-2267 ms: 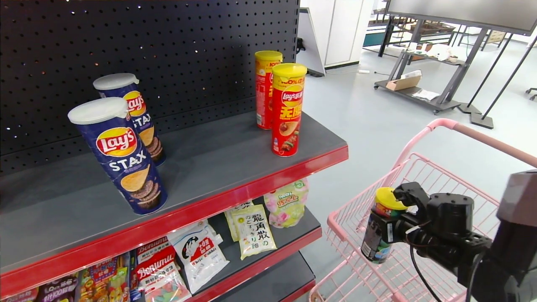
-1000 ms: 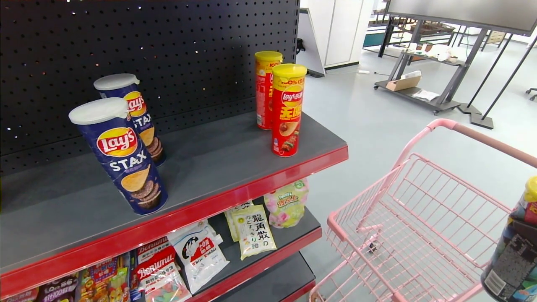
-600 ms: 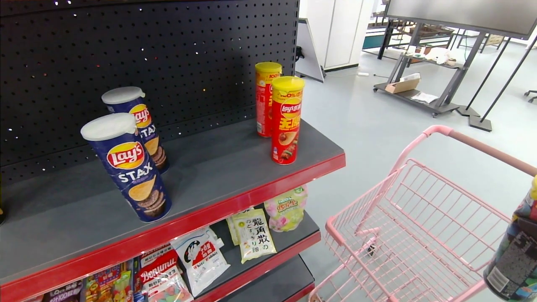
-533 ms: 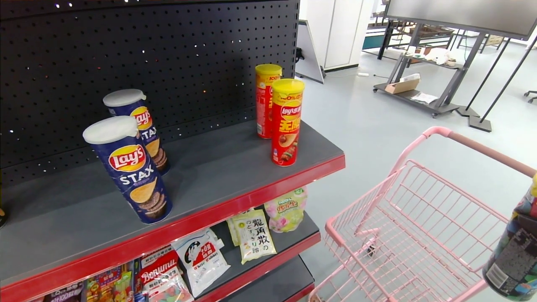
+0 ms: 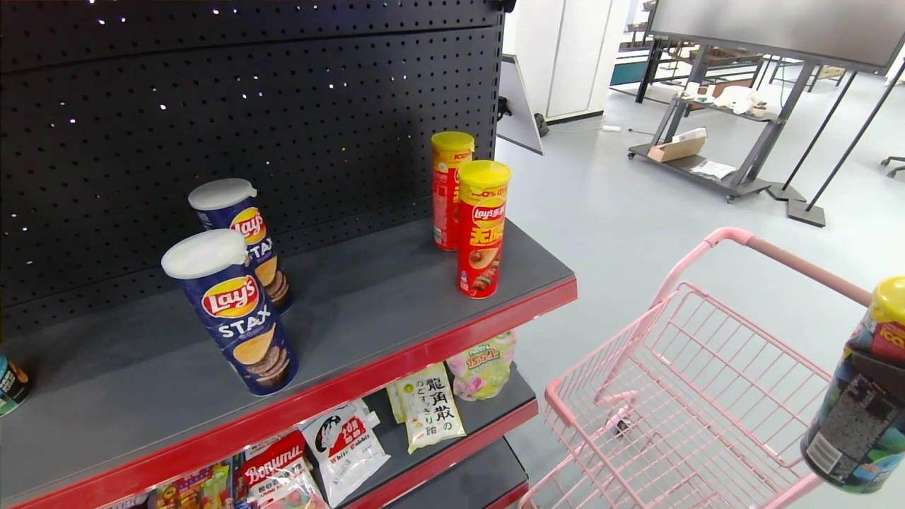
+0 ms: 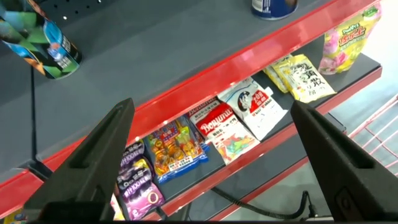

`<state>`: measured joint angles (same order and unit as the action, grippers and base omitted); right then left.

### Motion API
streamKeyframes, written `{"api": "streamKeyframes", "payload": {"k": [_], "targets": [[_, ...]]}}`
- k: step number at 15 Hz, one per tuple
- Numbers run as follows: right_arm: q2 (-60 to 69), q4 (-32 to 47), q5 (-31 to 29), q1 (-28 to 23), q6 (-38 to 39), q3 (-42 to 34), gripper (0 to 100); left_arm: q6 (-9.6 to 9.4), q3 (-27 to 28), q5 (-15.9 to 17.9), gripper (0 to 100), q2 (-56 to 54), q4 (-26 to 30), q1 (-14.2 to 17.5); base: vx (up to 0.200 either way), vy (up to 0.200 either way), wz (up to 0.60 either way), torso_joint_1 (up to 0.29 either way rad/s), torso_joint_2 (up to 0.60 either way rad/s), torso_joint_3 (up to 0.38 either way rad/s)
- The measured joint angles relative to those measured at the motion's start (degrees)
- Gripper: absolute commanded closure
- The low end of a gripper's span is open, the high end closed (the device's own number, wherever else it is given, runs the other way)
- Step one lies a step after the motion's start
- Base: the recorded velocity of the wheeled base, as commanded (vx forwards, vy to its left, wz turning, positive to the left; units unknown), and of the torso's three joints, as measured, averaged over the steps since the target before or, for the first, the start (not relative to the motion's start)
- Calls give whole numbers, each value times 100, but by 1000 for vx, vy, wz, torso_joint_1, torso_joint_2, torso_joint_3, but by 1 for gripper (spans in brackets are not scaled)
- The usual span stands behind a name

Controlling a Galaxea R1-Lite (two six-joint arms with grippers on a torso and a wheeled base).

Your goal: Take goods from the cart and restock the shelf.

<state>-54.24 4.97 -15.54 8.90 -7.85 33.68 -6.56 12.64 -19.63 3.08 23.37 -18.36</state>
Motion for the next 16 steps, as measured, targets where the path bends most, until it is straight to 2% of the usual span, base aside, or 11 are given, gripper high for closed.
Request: {"api": "streamKeyframes", "payload": {"k": [3, 16], "targets": [[-33, 6, -7, -20, 5, -15, 100, -4, 0, -2, 0, 7, -2, 1, 0, 0, 0, 106, -237, -131], [429, 4, -13, -155, 6, -535, 100, -11, 0, -10, 0, 5, 0, -2, 0, 0, 600, 7, -3, -3]]}}
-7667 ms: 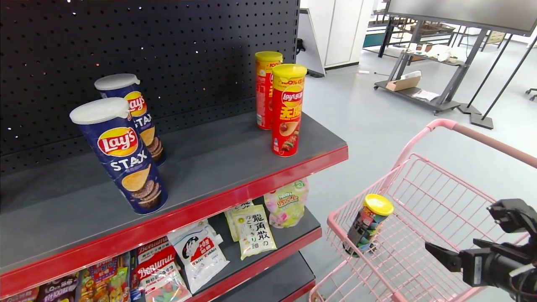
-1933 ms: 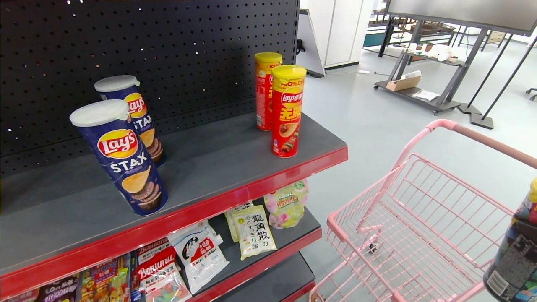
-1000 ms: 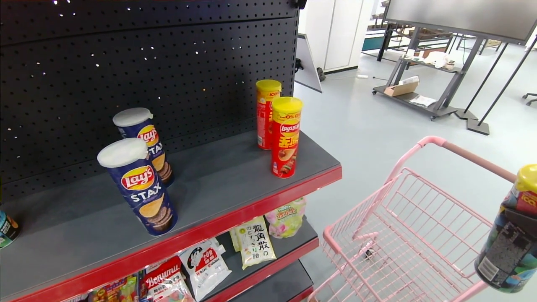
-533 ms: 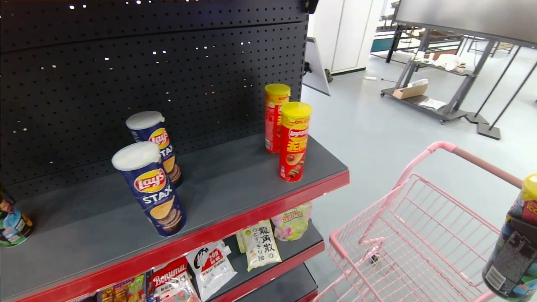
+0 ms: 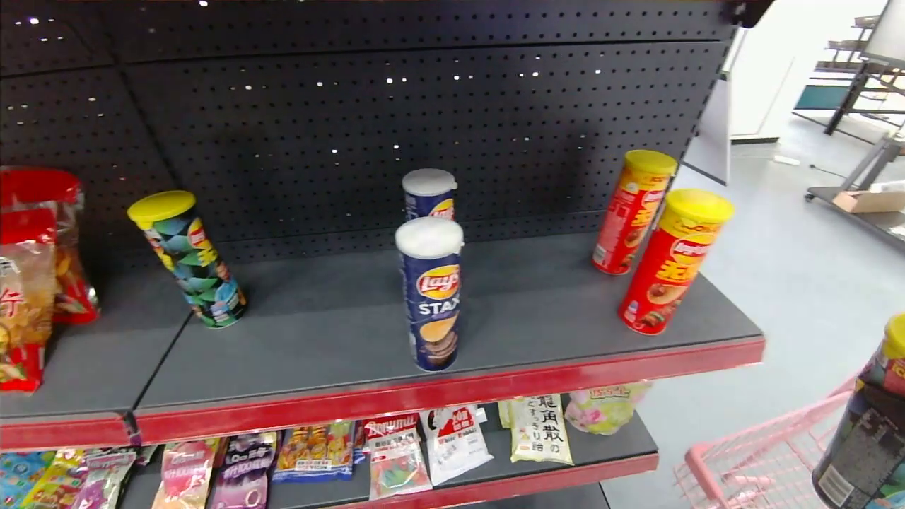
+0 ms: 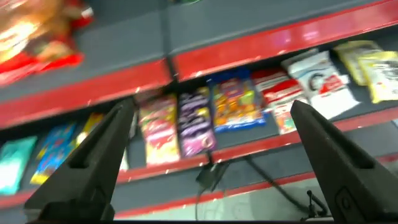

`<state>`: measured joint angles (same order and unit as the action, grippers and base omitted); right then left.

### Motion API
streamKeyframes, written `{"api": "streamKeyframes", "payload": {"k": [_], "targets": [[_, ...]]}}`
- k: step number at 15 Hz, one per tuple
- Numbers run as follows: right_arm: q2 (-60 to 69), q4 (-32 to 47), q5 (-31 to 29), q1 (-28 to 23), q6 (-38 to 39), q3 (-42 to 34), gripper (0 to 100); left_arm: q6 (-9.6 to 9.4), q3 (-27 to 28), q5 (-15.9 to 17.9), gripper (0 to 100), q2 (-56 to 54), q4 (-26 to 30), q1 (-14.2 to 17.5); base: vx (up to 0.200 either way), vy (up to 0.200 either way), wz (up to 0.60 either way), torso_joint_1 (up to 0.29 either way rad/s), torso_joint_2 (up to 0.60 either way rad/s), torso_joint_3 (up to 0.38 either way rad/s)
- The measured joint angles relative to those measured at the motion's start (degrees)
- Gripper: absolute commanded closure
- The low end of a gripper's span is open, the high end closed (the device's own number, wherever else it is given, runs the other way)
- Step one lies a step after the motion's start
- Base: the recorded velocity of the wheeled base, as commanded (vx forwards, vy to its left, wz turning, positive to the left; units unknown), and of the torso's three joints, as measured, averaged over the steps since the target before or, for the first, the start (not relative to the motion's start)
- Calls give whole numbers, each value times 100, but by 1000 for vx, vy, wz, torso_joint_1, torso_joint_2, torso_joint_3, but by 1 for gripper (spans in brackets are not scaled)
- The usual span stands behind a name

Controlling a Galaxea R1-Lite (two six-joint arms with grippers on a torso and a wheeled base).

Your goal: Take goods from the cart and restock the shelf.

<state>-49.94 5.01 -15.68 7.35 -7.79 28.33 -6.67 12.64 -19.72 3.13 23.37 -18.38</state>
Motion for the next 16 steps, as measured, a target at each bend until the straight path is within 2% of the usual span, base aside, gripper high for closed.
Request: {"api": "streamKeyframes", "payload": {"k": [1, 6, 9, 11, 13, 15, 16], "targets": [[67, -4, -11, -2, 5, -50, 100, -2, 0, -1, 0, 0, 0, 0, 0, 0, 600, 2, -2, 7], [631, -4, -22, -88, 49, -319, 100, 0, 44, -35, 0, 30, 35, 0, 0, 0, 0, 0, 0, 0], [1335, -1, 11, -101, 110, -623, 100, 5, 107, -68, 0, 174, 63, 129, 0, 0, 0, 0, 0, 0], [1836, 38, 13, -96, 104, -822, 100, 87, 171, -66, 0, 345, 83, 441, 0, 0, 0, 0, 0, 0], [2291, 57, -28, -99, 71, -1040, 100, 246, 221, -68, 0, 488, 176, 756, 0, 0, 0, 0, 0, 0], [2658, 73, -61, -118, 21, -1207, 100, 295, 223, 0, 0, 505, 389, 1152, 0, 0, 0, 0, 0, 0], [2751, 73, -60, -112, 18, -1235, 100, 308, 213, 51, 0, 452, 400, 1208, 0, 0, 0, 0, 0, 0]]}}
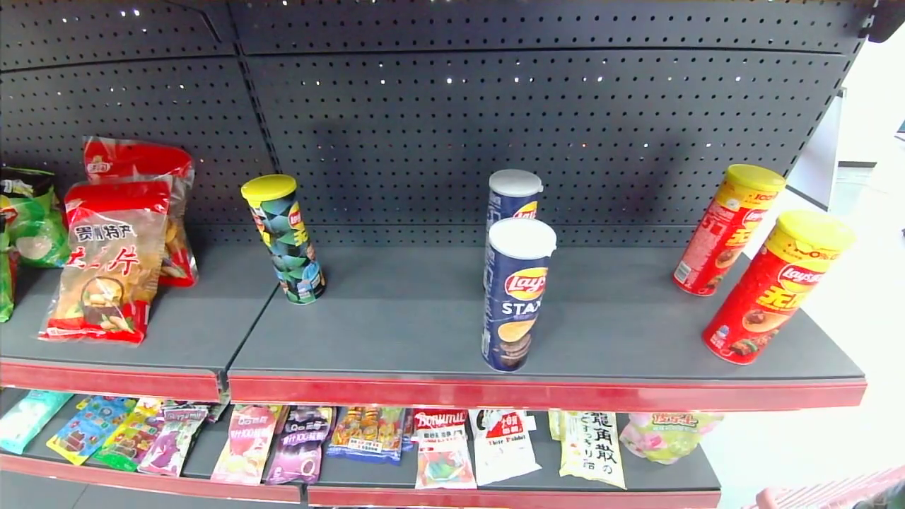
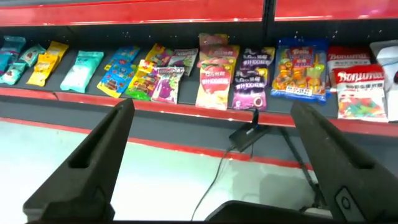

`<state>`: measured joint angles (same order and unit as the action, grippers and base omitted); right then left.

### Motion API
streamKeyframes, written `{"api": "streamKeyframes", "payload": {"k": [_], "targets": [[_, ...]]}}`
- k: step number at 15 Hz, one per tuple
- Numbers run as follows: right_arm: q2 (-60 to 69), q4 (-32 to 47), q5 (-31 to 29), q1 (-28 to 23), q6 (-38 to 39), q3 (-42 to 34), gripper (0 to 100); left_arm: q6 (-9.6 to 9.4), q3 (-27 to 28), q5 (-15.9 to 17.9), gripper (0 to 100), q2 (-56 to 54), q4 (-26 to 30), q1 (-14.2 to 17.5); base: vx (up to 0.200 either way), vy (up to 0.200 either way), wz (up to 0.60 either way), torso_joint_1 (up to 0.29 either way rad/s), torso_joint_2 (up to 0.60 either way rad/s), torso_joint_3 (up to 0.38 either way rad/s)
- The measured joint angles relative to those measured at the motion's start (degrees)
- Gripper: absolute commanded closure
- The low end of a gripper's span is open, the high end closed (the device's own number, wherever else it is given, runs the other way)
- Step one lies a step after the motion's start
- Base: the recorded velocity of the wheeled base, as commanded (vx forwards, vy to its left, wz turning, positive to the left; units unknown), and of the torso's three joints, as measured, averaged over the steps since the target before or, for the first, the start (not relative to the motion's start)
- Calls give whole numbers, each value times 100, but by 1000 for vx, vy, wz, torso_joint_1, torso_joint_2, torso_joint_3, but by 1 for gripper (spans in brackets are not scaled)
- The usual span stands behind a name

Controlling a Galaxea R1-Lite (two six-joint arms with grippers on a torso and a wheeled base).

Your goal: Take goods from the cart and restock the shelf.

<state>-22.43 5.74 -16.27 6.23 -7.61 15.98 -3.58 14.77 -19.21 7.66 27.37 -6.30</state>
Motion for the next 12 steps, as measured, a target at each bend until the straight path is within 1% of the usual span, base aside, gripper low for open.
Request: {"api": "streamKeyframes", "payload": {"k": [2, 4, 7, 10, 12], "targets": [[122, -9, 0, -1, 6, -6, 100, 4, -28, 96, 0, -102, 2, 40, 0, 0, 0, 0, 0, 0], [199, -6, 0, -1, 13, -16, 100, 24, -34, 101, 0, -146, 0, 50, 0, 0, 0, 0, 0, 0], [267, -2, 0, 0, 9, -52, 100, 121, -45, 96, 0, -173, 2, 50, 0, 0, 0, 0, 0, 0], [286, -2, 0, -4, 9, -74, 100, 124, -45, 115, 0, -182, 5, 46, 0, 0, 0, 0, 0, 0], [289, -2, 2, -1, 9, -94, 100, 123, -45, 169, 0, -184, 2, 46, 0, 200, 0, 2, 5, 0]]}}
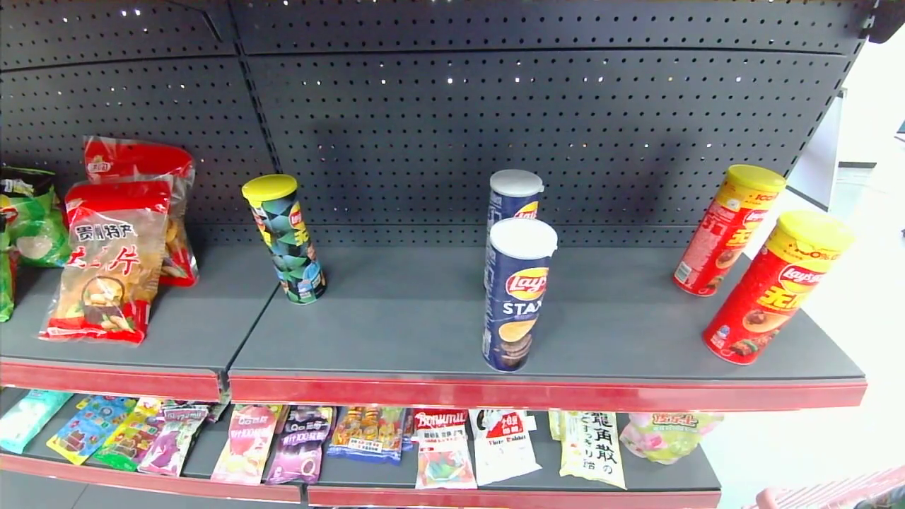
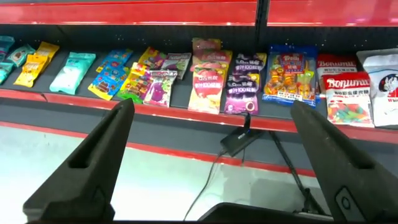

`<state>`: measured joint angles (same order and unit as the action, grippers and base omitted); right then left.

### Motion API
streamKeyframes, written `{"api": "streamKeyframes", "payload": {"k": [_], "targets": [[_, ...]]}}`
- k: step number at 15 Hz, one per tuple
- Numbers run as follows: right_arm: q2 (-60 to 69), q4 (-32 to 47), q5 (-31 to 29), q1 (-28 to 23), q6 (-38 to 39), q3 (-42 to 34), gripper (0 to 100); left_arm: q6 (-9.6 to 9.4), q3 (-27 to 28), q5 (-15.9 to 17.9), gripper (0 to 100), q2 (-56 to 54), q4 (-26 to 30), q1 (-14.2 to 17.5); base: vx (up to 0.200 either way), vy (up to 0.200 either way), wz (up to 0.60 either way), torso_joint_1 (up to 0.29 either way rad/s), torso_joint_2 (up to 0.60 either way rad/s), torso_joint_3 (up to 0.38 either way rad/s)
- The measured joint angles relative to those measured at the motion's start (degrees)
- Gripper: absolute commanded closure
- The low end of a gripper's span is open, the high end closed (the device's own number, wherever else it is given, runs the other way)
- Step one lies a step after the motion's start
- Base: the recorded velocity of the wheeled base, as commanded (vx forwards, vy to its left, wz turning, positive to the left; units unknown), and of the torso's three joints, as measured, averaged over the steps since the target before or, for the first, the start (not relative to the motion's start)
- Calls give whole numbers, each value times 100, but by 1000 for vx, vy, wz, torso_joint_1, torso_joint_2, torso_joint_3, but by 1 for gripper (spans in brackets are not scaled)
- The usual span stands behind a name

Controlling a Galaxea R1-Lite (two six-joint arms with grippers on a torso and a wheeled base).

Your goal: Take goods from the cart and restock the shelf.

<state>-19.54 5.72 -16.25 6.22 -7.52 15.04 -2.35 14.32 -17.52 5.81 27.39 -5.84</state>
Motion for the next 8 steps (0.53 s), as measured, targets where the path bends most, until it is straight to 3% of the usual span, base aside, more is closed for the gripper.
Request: {"api": "streamKeyframes", "payload": {"k": [8], "targets": [[28, -2, 24, 0, 9, -144, 100, -35, 0, 26, 0, 0, 0, 0, 0, 200, 0, 3, 2, 3]]}}
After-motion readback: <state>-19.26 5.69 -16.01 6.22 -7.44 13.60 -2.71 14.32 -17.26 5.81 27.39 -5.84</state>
